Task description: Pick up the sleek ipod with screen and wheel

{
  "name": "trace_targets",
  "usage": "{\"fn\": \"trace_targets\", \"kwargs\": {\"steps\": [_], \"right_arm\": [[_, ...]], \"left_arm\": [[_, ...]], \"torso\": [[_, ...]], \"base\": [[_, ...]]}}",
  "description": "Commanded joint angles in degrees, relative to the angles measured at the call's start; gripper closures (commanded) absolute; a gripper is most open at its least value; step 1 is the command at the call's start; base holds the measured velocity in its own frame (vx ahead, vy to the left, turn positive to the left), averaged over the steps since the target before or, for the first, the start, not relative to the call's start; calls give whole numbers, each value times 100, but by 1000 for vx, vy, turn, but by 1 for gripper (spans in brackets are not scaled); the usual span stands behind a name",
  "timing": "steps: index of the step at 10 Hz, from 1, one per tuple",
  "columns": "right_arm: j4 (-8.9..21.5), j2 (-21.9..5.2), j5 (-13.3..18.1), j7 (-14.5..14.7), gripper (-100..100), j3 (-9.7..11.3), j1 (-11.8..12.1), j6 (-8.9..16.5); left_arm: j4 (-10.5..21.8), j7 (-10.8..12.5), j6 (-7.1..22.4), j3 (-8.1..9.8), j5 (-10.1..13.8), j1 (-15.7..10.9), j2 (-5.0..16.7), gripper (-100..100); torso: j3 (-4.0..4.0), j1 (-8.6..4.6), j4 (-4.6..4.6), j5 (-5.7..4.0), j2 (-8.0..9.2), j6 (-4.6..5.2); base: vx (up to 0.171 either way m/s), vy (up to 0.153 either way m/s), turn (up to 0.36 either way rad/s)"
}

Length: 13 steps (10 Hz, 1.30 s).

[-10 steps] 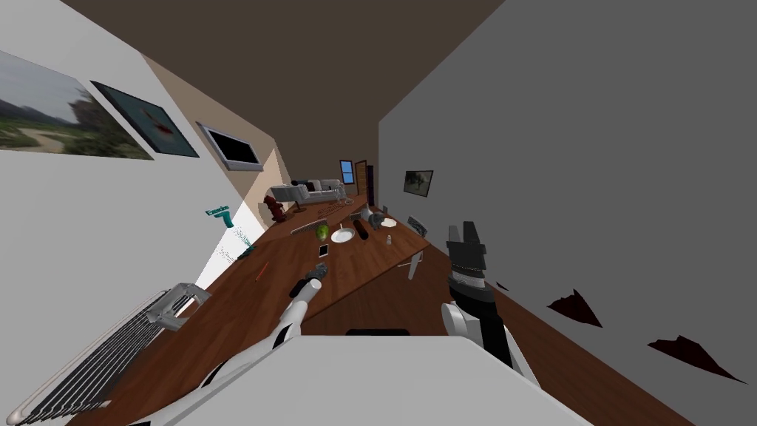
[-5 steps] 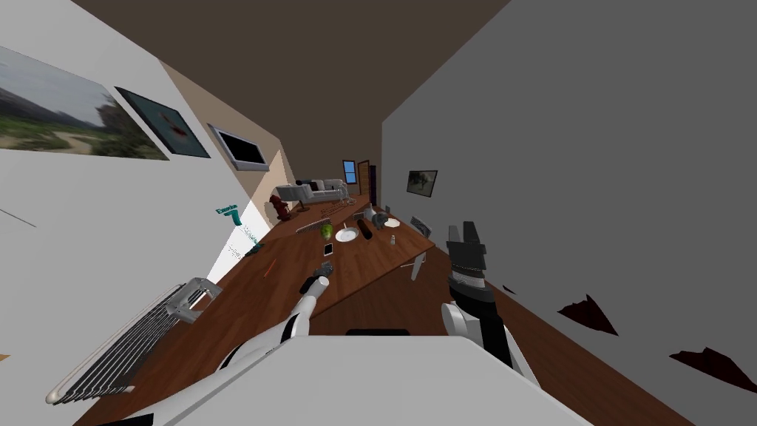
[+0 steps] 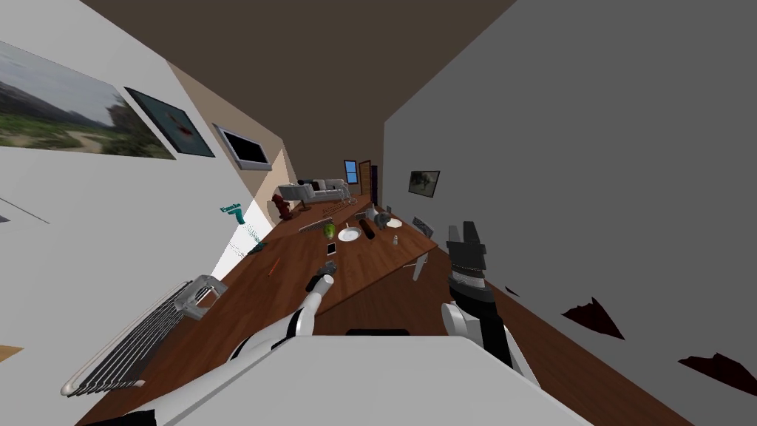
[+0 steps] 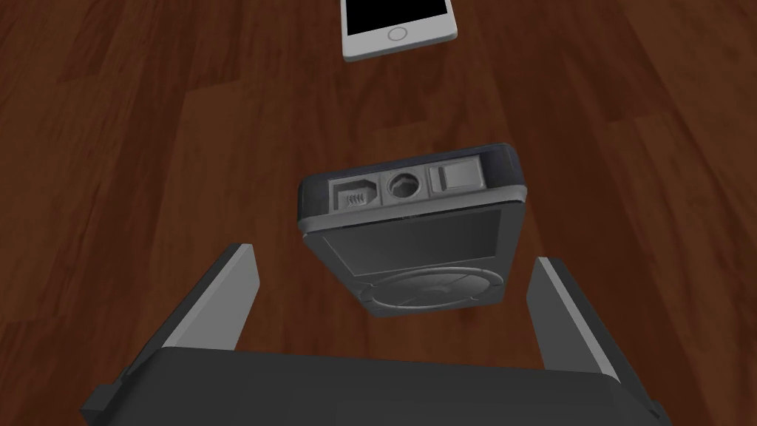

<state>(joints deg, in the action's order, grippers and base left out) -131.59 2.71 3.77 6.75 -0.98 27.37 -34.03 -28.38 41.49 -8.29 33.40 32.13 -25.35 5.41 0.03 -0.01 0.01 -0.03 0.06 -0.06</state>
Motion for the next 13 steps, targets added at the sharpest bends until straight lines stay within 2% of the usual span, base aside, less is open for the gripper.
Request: {"fn": "trace_targets", "kwargs": {"steps": [1, 2, 3, 4, 5, 6, 7, 8, 9, 13], "right_arm": [[0, 0, 0, 0, 0, 0, 0, 0], [0, 0, 0, 0, 0, 0, 0, 0], [0, 0, 0, 0, 0, 0, 0, 0], [0, -1, 0, 0, 0, -1, 0, 0], [0, -1, 0, 0, 0, 0, 0, 0], [0, 0, 0, 0, 0, 0, 0, 0], [0, 0, 0, 0, 0, 0, 0, 0], [0, 0, 0, 0, 0, 0, 0, 0], [0, 0, 0, 0, 0, 0, 0, 0], [0, 0, 0, 0, 0, 0, 0, 0]], "left_arm": [[257, -36, -164, 12, -24, -162, -55, -100], [257, -36, -164, 12, -24, -162, -55, -100], [438, -102, -316, 42, -53, -325, -121, -100], [302, -102, -316, 42, -53, -325, -121, -100], [483, -102, -316, 42, -53, -325, -121, -100], [682, -168, -468, 72, -82, -488, -187, -100], [710, -168, -468, 72, -82, -488, -187, -100], [726, -57, -499, 7, -75, -470, -149, -100], [706, -104, -487, 29, -75, -466, -163, 100], [709, -96, -486, 27, -74, -468, -166, 100]], "torso": [[0, 0, 0, 0, 0, 0], [0, 8, 0, 1, -1, -1], [1, 13, 0, 3, 1, 0], [1, 21, 1, 4, 2, -1], [1, 21, 1, 4, 1, 0], [1, 12, 0, 3, 3, -1], [2, 15, 1, 3, 3, -1], [1, 14, 0, 3, 2, 0], [1, 8, 0, 2, 1, -1], [0, -1, 0, -3, 1, -3]], "base": [[4, 28, 57], [-5, 37, 25], [-5, 64, 48], [-4, 54, 23], [-3, 23, -5], [-9, 37, 55], [1, 42, 24], [3, 16, -2], [1, 0, -16], [0, 0, 3]]}}
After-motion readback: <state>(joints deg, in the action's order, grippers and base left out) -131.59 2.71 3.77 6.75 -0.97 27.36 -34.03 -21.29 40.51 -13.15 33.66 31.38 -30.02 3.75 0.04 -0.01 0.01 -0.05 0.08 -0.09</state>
